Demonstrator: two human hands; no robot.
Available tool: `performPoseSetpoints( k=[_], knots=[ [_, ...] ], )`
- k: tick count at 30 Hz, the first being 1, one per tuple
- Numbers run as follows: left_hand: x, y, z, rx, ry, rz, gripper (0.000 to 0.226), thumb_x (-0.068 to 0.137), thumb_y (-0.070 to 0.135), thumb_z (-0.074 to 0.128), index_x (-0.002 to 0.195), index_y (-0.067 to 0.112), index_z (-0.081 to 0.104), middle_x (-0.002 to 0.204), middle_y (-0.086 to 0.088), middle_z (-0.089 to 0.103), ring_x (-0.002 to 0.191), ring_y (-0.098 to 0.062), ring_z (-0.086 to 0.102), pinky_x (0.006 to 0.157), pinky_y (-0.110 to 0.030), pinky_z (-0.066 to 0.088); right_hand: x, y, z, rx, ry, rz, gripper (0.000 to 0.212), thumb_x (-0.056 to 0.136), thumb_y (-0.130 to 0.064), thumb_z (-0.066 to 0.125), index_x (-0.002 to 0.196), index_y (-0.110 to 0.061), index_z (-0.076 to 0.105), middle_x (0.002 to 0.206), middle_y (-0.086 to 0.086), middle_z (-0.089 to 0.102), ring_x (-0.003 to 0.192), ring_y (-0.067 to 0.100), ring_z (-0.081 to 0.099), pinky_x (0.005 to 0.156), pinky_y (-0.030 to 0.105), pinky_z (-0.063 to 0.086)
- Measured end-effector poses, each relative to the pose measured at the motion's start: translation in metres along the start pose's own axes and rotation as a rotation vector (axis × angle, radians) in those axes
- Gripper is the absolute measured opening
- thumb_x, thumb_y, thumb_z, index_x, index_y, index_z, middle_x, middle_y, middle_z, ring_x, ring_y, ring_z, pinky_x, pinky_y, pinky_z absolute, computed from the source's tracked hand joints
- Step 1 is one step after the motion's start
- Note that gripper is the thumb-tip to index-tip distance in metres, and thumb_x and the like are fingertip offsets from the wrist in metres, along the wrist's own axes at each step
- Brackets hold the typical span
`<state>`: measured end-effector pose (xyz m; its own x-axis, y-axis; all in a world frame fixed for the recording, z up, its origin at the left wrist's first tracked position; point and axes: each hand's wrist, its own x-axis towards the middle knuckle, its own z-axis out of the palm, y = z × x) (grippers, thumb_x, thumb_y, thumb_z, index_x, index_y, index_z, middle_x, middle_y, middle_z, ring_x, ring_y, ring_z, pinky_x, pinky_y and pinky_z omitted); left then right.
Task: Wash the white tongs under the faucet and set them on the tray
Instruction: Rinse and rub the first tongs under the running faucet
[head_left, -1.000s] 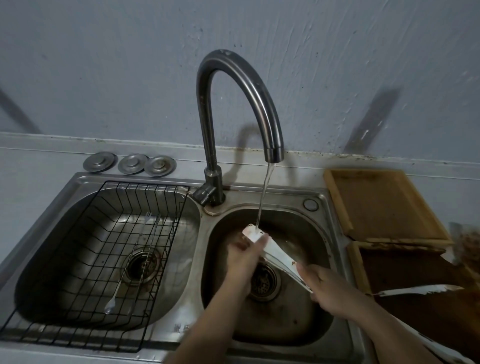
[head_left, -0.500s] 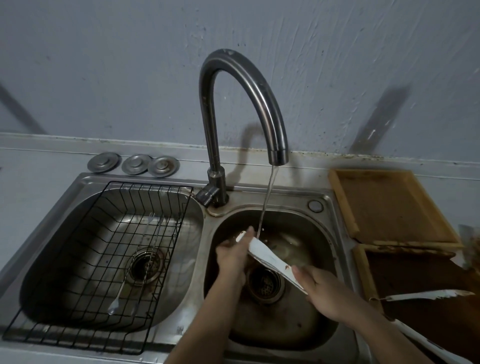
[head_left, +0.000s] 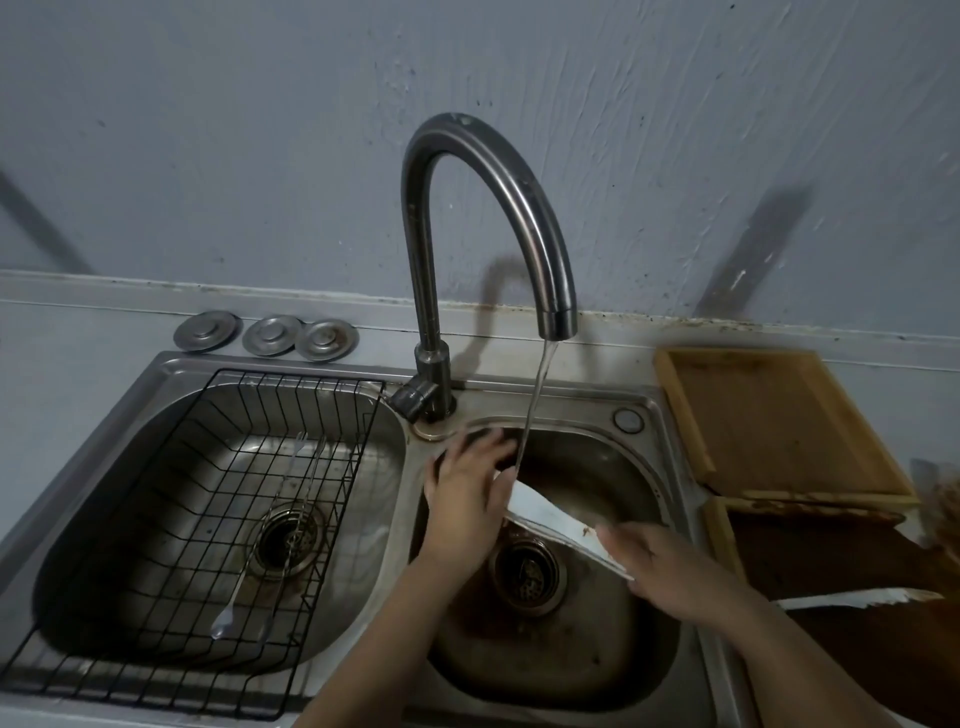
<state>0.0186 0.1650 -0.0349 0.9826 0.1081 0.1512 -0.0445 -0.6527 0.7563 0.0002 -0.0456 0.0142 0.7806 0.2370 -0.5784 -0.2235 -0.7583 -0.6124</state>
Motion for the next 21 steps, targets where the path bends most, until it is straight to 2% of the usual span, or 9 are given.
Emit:
performPoseSetpoints(
  k=[1,3,5,7,10,13,16,18,21],
  knots=[
    [0.001,-0.002,-0.004,0.075,-0.068,0.134,0.033,0.095,0.035,0.041,0.121,0.029,0.061,0.131,0.021,0.052,0.134,-0.002,0.033,0.116,-0.033,0.011,0.000,-0.009,-0.010,-0.037,-0.002,-0.001,0.062,0.080,-0.072,0.035,0.099,-0.021,0.064,0.079,-0.007,0.065,0.074,0.006,0.062,0.079,0.026,0.049],
    [0.000,-0.002,-0.015,0.179,-0.233,0.265,0.039,0.095,0.043,0.034,0.113,0.026,0.063,0.115,0.011,0.066,0.115,-0.007,0.053,0.109,-0.032,0.027,0.005,-0.026,-0.031,-0.137,0.006,-0.018,0.055,0.089,-0.059,0.036,0.093,-0.013,0.065,0.065,-0.005,0.061,0.060,0.007,0.056,0.068,0.026,0.044],
    [0.000,0.000,-0.024,0.381,-0.315,0.333,0.053,0.088,0.057,0.032,0.113,0.018,0.059,0.109,0.001,0.064,0.103,-0.015,0.055,0.091,-0.029,0.039,0.015,-0.042,-0.047,-0.239,0.031,-0.055,0.056,0.092,-0.055,0.036,0.088,-0.008,0.065,0.060,-0.001,0.062,0.050,0.008,0.055,0.061,0.024,0.044],
    [0.000,-0.001,-0.027,0.478,-0.313,0.320,0.052,0.087,0.058,0.040,0.112,0.014,0.054,0.109,-0.002,0.060,0.100,-0.018,0.056,0.080,-0.028,0.040,0.027,-0.056,-0.055,-0.295,0.128,-0.108,0.048,0.096,-0.045,0.037,0.083,-0.008,0.064,0.061,0.003,0.065,0.046,0.007,0.056,0.055,0.021,0.044],
    [-0.005,-0.001,-0.029,0.304,-0.186,0.215,0.038,0.092,0.051,0.043,0.098,0.015,0.055,0.093,0.000,0.061,0.083,-0.018,0.059,0.066,-0.030,0.041,0.044,-0.074,-0.055,-0.170,0.420,-0.252,0.038,0.096,-0.035,0.044,0.084,-0.007,0.066,0.067,0.006,0.066,0.052,0.009,0.059,0.057,0.026,0.048],
    [-0.007,-0.004,-0.029,0.013,-0.067,0.060,0.035,0.093,0.044,0.044,0.075,0.015,0.052,0.064,0.004,0.052,0.059,-0.010,0.050,0.055,-0.031,0.035,0.056,-0.089,-0.034,-0.086,0.651,-0.442,0.023,0.091,-0.031,0.056,0.100,-0.010,0.060,0.087,-0.001,0.060,0.068,0.003,0.054,0.063,0.014,0.041],
    [-0.010,-0.004,-0.028,-0.076,-0.042,-0.027,0.040,0.093,0.043,0.042,0.065,0.015,0.044,0.054,0.004,0.043,0.050,-0.008,0.040,0.053,-0.033,0.034,0.067,-0.089,-0.002,-0.167,0.666,-0.498,0.071,0.073,-0.048,0.072,0.128,-0.018,0.039,0.126,0.006,0.038,0.097,0.008,0.047,0.079,0.019,0.047],
    [-0.015,-0.004,-0.029,-0.121,-0.074,-0.069,0.040,0.094,0.041,0.040,0.061,0.018,0.041,0.053,0.006,0.039,0.051,-0.008,0.038,0.052,-0.029,0.033,0.071,-0.085,0.008,-0.213,0.695,-0.500,0.086,0.066,-0.055,0.074,0.133,-0.019,0.034,0.129,0.007,0.033,0.103,0.012,0.045,0.083,0.026,0.048],
    [-0.022,-0.004,-0.028,-0.154,-0.091,-0.116,0.041,0.095,0.038,0.042,0.060,0.017,0.041,0.053,0.006,0.040,0.051,-0.009,0.040,0.052,-0.027,0.033,0.077,-0.083,0.003,-0.115,0.745,-0.537,0.053,0.081,-0.038,0.067,0.125,-0.015,0.047,0.120,0.006,0.045,0.095,0.008,0.046,0.086,0.030,0.052]
  ],
)
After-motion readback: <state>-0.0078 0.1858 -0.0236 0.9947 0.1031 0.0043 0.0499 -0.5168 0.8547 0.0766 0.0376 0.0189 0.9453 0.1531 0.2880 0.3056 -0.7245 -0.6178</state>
